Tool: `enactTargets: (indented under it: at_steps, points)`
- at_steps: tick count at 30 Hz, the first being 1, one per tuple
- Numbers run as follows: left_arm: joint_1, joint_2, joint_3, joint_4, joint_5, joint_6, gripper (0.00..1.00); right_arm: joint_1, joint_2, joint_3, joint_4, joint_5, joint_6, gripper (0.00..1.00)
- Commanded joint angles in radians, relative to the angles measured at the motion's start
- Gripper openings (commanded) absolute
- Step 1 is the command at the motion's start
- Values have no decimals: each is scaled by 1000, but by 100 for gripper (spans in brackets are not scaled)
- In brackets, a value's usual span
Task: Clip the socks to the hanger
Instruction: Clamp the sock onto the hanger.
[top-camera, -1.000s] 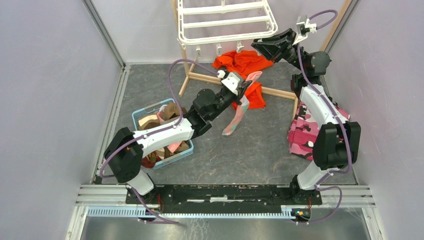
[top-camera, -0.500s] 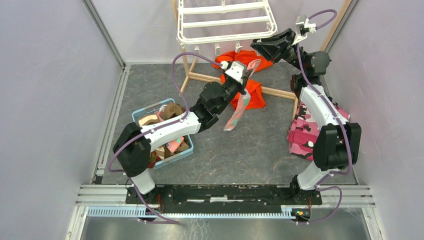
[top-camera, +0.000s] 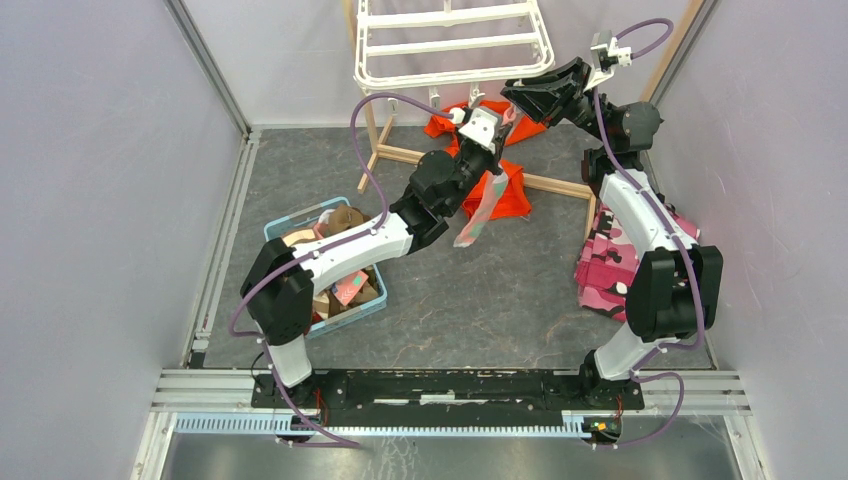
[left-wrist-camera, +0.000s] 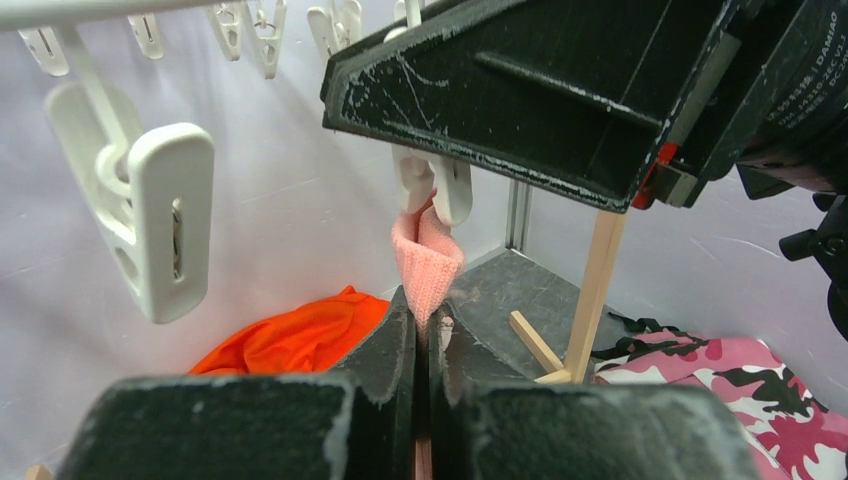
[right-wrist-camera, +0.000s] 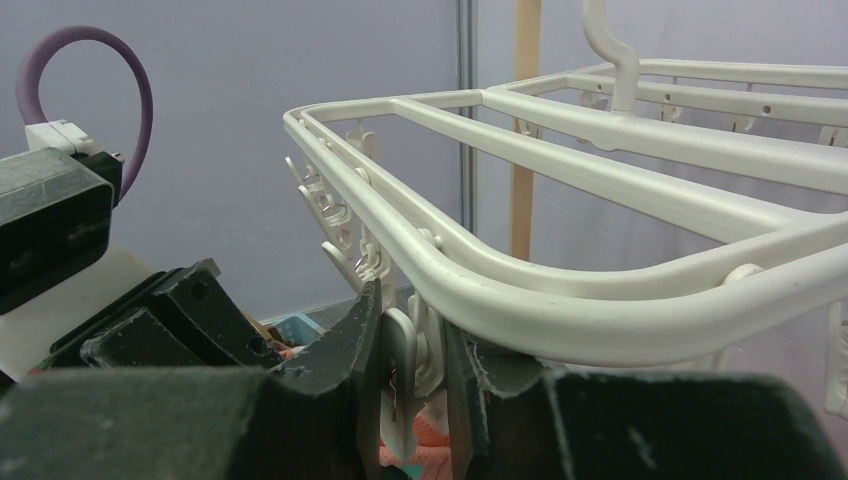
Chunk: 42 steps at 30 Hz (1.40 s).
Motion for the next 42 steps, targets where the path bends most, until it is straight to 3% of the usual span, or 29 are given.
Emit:
enactTargets:
  at_steps: [1, 42]
  points:
    - [11, 10, 55, 8, -30, 24, 2, 5, -41, 3, 3, -5, -3, 0]
    - [24, -30, 69, -4, 40, -54, 2, 17, -30, 9, 8, -16, -4, 0]
